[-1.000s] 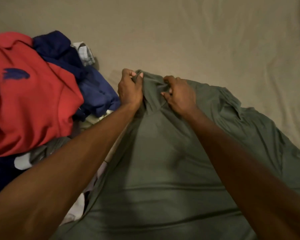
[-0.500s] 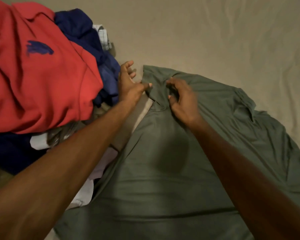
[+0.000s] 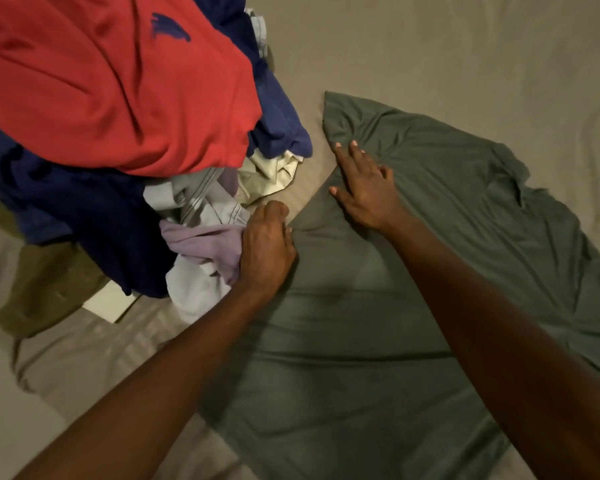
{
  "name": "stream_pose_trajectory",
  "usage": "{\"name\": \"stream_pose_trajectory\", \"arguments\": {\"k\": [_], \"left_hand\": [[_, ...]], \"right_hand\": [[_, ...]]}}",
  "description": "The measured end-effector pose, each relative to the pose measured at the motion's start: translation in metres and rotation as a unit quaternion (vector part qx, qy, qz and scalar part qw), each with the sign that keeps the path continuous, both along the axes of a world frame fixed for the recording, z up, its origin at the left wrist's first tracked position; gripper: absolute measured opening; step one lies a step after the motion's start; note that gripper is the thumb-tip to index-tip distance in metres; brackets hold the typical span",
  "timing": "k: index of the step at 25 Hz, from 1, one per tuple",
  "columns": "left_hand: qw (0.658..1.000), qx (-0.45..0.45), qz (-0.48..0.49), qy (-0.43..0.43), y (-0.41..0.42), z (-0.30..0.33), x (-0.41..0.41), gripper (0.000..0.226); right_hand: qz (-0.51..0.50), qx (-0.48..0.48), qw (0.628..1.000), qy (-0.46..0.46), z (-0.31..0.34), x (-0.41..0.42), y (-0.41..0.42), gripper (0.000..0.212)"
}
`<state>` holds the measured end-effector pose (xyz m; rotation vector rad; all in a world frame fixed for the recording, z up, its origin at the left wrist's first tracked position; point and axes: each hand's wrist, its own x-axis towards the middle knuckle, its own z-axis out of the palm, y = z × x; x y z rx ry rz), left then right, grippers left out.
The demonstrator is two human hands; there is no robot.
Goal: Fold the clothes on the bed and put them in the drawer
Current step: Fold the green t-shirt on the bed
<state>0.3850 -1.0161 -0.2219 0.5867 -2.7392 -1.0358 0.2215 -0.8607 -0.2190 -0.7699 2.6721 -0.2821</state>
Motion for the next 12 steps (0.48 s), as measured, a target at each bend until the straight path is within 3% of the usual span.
{"name": "stream_pose_trajectory", "arguments": {"k": [5, 7, 9, 12], "left_hand": [[1.000, 0.000, -0.009, -0.012, -0.018, 0.017, 0.017, 0.010], [0.997, 0.008, -0.047, -0.055, -0.012, 0.029, 0.036, 0.035], [0.991, -0.056, -0.110, -0.060, -0.004, 0.034, 0.067, 0.055], [0.965, -0.175, -0.195, 0.003, -0.004, 0.020, 0.115, 0.054]], "right_hand": [[-0.096, -0.090, 0.988, 0.080, 0.012, 0.099, 0.029, 0.051], [-0.083, -0.080, 0.990, 0.081, 0.012, 0.156, 0.046, 0.049], [-0.047, -0.082, 0.993, 0.073, 0.008, 0.215, 0.059, 0.053], [0.007, -0.070, 0.997, 0.041, -0.003, 0.303, 0.077, 0.063]]}}
